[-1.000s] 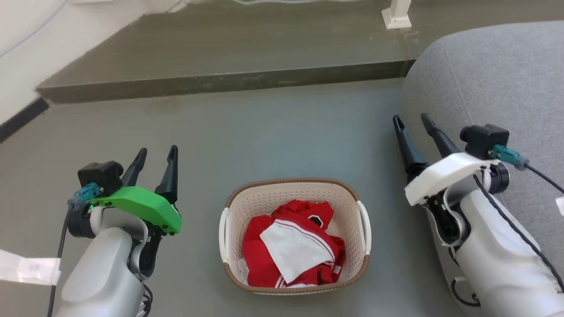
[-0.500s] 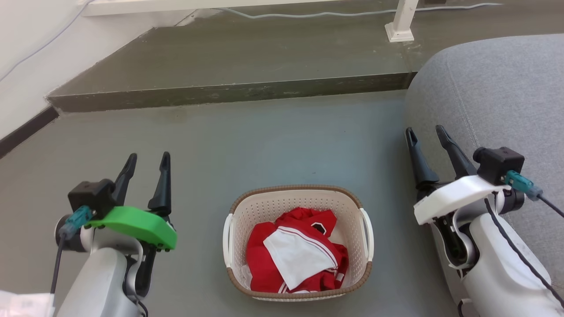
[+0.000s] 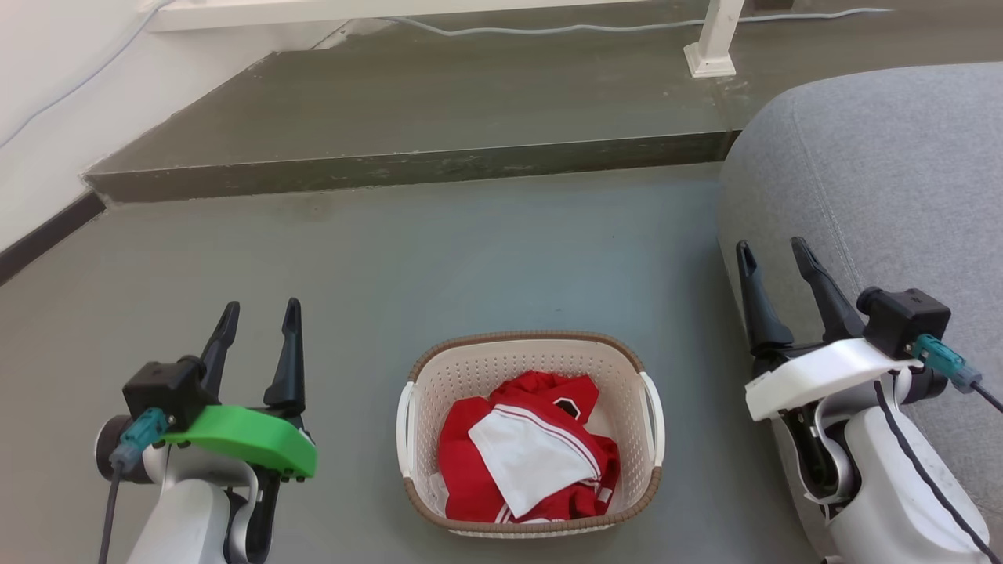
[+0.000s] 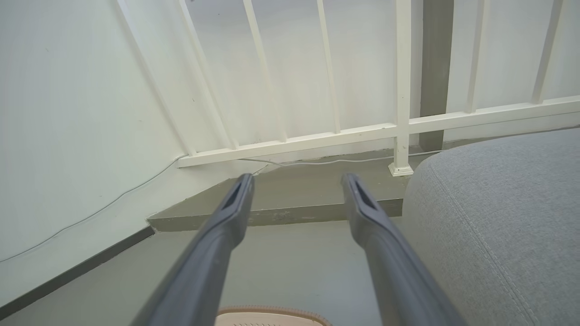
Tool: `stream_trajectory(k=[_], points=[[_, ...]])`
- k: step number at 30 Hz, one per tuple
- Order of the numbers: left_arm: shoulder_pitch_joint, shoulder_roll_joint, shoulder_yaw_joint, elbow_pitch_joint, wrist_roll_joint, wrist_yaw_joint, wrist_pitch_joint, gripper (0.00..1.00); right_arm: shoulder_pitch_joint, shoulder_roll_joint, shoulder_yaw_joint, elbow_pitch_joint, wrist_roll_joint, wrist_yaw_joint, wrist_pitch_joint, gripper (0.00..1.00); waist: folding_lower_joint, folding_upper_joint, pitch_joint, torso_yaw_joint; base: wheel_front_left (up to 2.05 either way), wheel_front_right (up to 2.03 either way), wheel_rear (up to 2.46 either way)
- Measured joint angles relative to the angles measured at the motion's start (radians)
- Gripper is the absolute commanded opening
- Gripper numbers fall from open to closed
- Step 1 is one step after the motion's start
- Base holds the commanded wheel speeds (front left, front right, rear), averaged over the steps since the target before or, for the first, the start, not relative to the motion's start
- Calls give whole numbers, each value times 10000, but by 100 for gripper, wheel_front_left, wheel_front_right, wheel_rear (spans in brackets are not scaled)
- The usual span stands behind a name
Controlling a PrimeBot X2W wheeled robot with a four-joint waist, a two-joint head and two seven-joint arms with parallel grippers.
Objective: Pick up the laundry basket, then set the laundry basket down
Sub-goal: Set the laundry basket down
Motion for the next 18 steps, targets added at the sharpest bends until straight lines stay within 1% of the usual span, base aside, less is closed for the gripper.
stream_trajectory(k=[7,18], points=[[329,-113,167,-217,267,-29,0,100,303,54,-253,-163,-171,92,0,100,0,0,-65,0,0,0,0],[678,-293,330,-324,500,-190,0,100,643,224,-441,-286,-443,263,0,100,1,0,-140,-12,0,0,0]])
